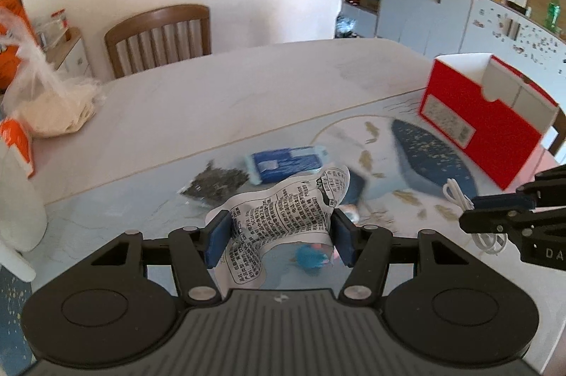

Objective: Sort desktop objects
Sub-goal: 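Carry the white packet and white cable with both tools over the shoebox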

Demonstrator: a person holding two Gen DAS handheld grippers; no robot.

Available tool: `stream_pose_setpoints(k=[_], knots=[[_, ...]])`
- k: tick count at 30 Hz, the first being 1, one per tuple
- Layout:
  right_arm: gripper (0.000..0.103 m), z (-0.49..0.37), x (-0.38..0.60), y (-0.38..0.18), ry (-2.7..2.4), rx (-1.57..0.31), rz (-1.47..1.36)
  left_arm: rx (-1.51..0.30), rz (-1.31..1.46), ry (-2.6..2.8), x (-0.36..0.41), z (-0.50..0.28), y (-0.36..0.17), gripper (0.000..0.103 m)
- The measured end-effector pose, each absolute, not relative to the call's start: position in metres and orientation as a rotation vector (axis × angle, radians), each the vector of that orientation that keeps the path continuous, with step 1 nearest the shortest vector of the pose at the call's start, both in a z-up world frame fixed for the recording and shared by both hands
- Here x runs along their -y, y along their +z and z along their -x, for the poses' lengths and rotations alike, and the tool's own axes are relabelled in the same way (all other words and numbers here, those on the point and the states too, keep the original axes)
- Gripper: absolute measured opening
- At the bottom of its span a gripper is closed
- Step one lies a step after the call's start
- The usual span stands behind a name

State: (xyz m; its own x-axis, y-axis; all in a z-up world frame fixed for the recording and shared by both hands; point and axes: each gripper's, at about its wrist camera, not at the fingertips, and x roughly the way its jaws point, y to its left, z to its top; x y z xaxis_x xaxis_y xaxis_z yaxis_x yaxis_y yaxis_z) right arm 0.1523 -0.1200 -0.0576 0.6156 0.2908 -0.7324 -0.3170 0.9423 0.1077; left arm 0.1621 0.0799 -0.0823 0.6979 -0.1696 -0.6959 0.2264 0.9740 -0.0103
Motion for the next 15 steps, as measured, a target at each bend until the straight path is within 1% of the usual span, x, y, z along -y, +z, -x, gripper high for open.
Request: stream_pose_setpoints(k=[15], knots=[[0.012, -0.137, 0.181, -0.012, 0.320, -0.762, 0.011, -0.704, -0.106, -0.360, -0.018, -0.155, -0.034, 0.059]])
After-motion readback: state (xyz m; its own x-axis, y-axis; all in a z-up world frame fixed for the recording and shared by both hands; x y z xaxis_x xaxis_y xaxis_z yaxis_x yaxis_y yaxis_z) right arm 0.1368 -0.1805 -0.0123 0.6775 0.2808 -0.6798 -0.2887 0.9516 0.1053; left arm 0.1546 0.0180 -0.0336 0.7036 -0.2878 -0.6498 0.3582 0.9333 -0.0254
